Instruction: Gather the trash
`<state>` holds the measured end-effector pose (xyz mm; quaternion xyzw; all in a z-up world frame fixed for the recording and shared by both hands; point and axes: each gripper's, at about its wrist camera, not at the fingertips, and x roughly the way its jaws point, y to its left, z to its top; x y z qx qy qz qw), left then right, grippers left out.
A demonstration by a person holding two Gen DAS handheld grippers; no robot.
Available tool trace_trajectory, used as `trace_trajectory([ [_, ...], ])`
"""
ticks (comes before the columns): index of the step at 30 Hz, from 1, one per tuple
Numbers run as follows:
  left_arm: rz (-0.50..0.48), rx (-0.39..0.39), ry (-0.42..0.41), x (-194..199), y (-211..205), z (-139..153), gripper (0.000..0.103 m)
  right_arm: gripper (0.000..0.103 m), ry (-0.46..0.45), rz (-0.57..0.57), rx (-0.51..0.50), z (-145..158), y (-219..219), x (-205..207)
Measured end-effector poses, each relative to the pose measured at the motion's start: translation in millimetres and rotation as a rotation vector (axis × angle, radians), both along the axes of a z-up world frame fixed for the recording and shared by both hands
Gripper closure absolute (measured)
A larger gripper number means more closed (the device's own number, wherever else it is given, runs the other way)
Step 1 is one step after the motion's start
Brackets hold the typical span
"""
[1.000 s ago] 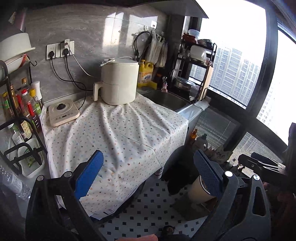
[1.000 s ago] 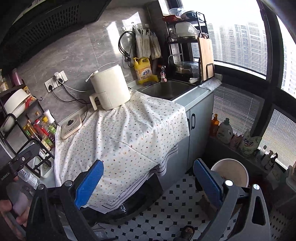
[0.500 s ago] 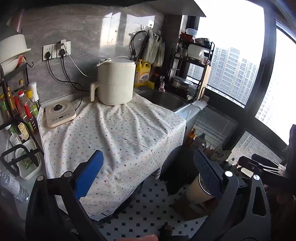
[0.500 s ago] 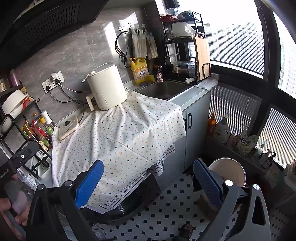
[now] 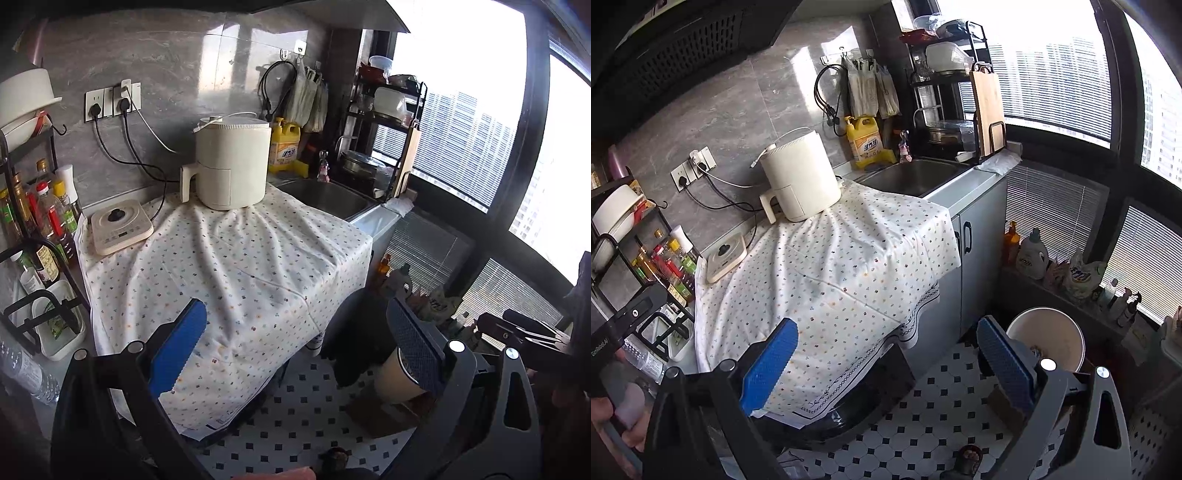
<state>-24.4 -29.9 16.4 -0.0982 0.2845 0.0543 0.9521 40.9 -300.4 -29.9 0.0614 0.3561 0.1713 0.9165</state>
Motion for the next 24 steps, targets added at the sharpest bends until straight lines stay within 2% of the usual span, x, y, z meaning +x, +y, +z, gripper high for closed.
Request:
trace_trajectory([
  [24,-0.014,0.002,-0.003,0.7,6.0,2.2,0.006,0.008,-0.012,-0.016,-0.016,4.2,3.1,-7.5],
])
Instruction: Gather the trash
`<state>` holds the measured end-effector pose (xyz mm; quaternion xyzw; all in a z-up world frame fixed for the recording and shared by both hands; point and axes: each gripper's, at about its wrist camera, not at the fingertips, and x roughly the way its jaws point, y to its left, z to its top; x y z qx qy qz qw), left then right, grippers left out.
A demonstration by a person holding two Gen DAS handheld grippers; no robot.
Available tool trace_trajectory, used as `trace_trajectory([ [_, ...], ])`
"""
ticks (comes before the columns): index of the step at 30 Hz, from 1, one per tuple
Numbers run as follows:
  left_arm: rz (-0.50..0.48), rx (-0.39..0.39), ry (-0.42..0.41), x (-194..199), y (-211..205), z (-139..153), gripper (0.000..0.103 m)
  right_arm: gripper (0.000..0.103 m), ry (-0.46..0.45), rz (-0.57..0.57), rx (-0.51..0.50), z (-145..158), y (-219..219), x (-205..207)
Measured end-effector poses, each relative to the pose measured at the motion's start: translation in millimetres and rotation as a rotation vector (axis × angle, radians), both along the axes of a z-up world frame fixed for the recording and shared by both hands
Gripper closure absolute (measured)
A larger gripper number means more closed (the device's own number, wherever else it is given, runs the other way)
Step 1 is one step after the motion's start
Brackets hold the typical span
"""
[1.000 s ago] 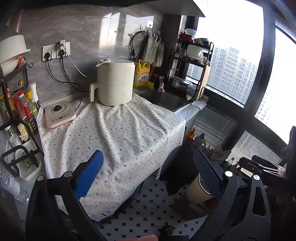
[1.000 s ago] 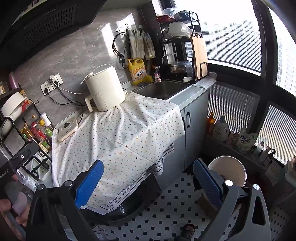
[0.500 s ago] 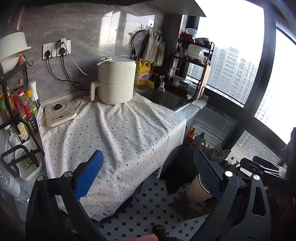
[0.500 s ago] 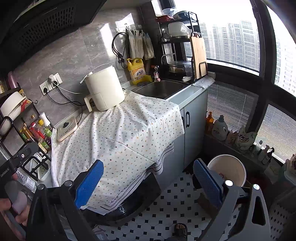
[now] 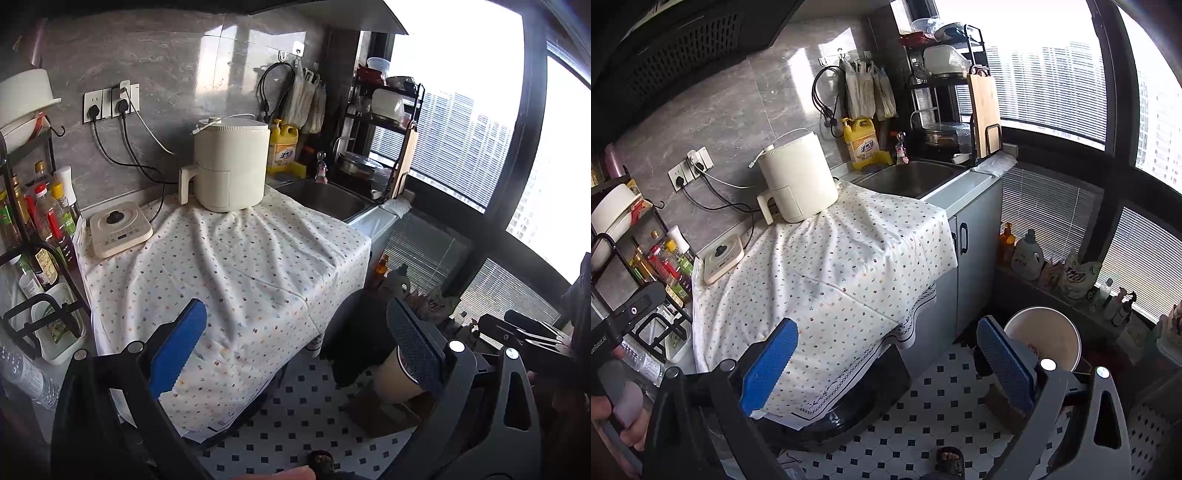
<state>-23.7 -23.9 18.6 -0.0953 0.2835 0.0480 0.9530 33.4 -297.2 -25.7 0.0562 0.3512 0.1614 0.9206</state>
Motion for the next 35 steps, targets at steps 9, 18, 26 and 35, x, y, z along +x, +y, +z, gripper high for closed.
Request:
trace_trajectory([
  [9,-0.005,0.0,-0.006,-1.4,1.5,1.1,0.006,0.008,0.002,0.004,-0.007,-0.5,-0.1,-1.1],
  [18,-0.007,0.007,-0.01,0.9,-3.5,-0.4,0.006,0.008,0.024,-0.001,-0.007,-7.5,-3.9,4.3],
  [26,-0.002,0.007,-0.004,7.3,-1.5,-2.1,0.006,0.008,0.03,0.007,-0.007,-12.4,2.1,15.6],
  [35,0.037,-0.016,0.029,30.2,15.5,-13.3,0.006,0.008,0.06,0.053,-0.024,-21.6,24.5,46.6],
])
